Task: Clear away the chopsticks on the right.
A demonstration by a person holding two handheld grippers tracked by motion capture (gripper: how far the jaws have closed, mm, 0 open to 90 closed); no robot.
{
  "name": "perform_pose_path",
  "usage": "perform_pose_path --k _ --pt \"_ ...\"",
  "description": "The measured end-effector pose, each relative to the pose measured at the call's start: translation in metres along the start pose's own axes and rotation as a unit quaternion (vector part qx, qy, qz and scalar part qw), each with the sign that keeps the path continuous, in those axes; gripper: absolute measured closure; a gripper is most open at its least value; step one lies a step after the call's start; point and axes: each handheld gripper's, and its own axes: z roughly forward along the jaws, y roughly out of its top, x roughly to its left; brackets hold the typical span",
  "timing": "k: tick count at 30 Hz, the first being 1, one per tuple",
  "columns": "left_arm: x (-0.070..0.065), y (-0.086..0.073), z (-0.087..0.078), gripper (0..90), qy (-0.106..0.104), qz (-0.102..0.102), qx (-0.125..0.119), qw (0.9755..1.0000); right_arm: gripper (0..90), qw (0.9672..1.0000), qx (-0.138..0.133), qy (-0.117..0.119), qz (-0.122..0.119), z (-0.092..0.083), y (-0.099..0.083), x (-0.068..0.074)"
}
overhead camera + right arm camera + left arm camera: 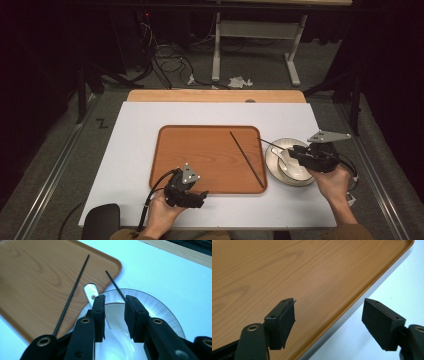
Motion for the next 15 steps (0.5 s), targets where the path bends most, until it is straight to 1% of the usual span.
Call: perform_pose_path --k 3,4,5,7,8,9,10,11,12,13,14,15 --pt "0.001 -0.001 -0.001 26.5 0.002 -0.002 -0.001 1.0000 71.4 1.0000 0.000 -0.007 0.005 -0.001 -0.001 -0.008" --pt "0.001 -0.002 -0.002 26.5 0.004 -0.004 -0.001 1.0000 71.4 1.0000 0.000 -0.007 0.005 -0.001 -0.001 -0.008" --pt "0.001 -0.002 -0.003 26.5 0.004 -0.006 -0.002 1.0000 71.6 0.9999 -0.001 -0.008 0.011 -0.002 -0.001 -0.010" --pt "0.002 -0.003 -0.004 26.5 0.006 -0.009 -0.003 0.9999 71.7 0.9998 -0.003 -0.017 0.012 -0.004 -0.002 -0.018" --pt "0.002 -0.004 -0.005 26.4 0.008 -0.011 -0.003 0.9999 71.7 0.9997 -0.006 -0.017 0.018 -0.006 -0.003 -0.026" --pt "0.003 -0.005 -0.005 26.4 0.007 -0.014 -0.004 0.9999 71.7 0.9995 -0.008 -0.021 0.022 -0.007 -0.004 -0.029" --pt "0.003 -0.005 -0.005 26.4 0.007 -0.014 -0.004 0.9999 71.7 0.9995 -0.008 -0.021 0.022 -0.007 -0.004 -0.029" --pt "0.003 -0.005 -0.005 26.4 0.008 -0.015 -0.003 0.9999 71.7 0.9994 -0.009 -0.022 0.027 -0.008 -0.005 -0.034" --pt "0.003 -0.005 -0.005 26.4 0.008 -0.016 -0.002 0.9998 72.2 0.9988 -0.012 -0.026 0.041 -0.009 -0.009 -0.045" --pt "0.003 -0.006 -0.005 26.4 0.009 -0.016 -0.001 0.9998 72.2 0.9988 -0.012 -0.026 0.041 -0.009 -0.009 -0.045" --pt "0.003 -0.006 -0.005 26.4 0.010 -0.017 -0.001 0.9998 72.3 0.9985 -0.010 -0.029 0.045 -0.009 -0.011 -0.048" --pt "0.003 -0.006 -0.005 26.4 0.011 -0.017 -0.001 0.9998 72.9 0.9975 0.001 -0.047 0.053 -0.008 -0.015 -0.056"
